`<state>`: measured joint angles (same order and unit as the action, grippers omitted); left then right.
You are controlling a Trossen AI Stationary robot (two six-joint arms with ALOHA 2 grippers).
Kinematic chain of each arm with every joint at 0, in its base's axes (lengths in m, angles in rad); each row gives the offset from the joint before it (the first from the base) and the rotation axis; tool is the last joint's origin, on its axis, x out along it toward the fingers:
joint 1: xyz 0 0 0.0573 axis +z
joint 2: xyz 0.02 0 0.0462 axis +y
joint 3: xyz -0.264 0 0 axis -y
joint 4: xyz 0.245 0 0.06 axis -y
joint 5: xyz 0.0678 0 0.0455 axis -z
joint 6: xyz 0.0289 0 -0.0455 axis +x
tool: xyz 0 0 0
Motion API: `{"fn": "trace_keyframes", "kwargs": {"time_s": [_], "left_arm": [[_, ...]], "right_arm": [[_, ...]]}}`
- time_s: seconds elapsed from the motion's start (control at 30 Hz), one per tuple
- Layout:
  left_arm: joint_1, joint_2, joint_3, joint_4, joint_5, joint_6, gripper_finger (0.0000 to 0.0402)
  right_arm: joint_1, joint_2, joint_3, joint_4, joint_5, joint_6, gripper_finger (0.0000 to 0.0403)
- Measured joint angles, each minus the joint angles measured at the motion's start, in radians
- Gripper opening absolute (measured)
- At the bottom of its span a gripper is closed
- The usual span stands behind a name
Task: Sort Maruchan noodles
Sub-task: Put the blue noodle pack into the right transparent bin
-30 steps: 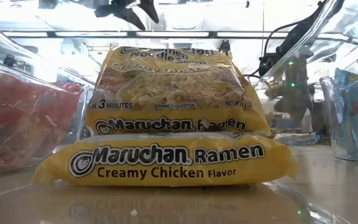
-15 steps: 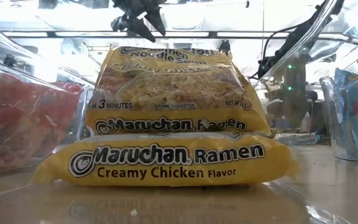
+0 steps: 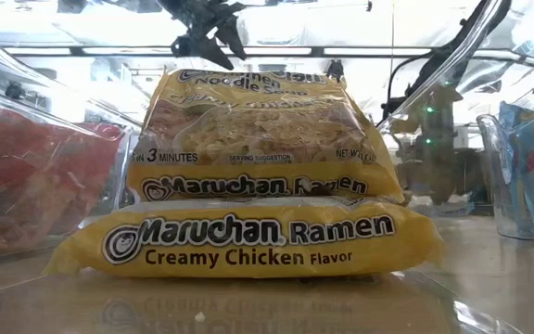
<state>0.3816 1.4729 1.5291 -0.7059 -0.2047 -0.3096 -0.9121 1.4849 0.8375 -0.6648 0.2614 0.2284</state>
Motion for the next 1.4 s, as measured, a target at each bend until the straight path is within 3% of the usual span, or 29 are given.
{"fn": "trace_keyframes", "kwargs": {"time_s": [0.2,0.57,0.73,0.93,1.17,1.4], "left_arm": [[0.068,0.044,0.000,0.004,0.139,0.053,0.0184],[0.123,0.234,-0.001,0.130,0.327,0.066,0.0184],[0.124,0.286,-0.001,0.154,0.411,0.066,0.0184],[0.123,0.321,-0.012,0.155,0.486,0.066,0.0184],[0.123,0.322,-0.014,0.161,0.514,0.074,0.0184],[0.124,0.319,-0.013,0.162,0.538,0.092,0.0184]], "right_arm": [[0.037,-0.002,0.002,0.008,-0.173,0.053,0.0098],[0.148,-0.002,0.054,0.185,-0.622,0.121,0.0098],[0.155,-0.032,0.105,0.175,-0.608,0.017,0.0098],[0.164,-0.043,0.159,0.072,-0.595,-0.446,0.0098],[0.178,-0.033,0.159,0.075,-0.458,-0.813,0.0098],[0.205,0.006,0.159,0.075,-0.452,-0.948,0.0097]]}}
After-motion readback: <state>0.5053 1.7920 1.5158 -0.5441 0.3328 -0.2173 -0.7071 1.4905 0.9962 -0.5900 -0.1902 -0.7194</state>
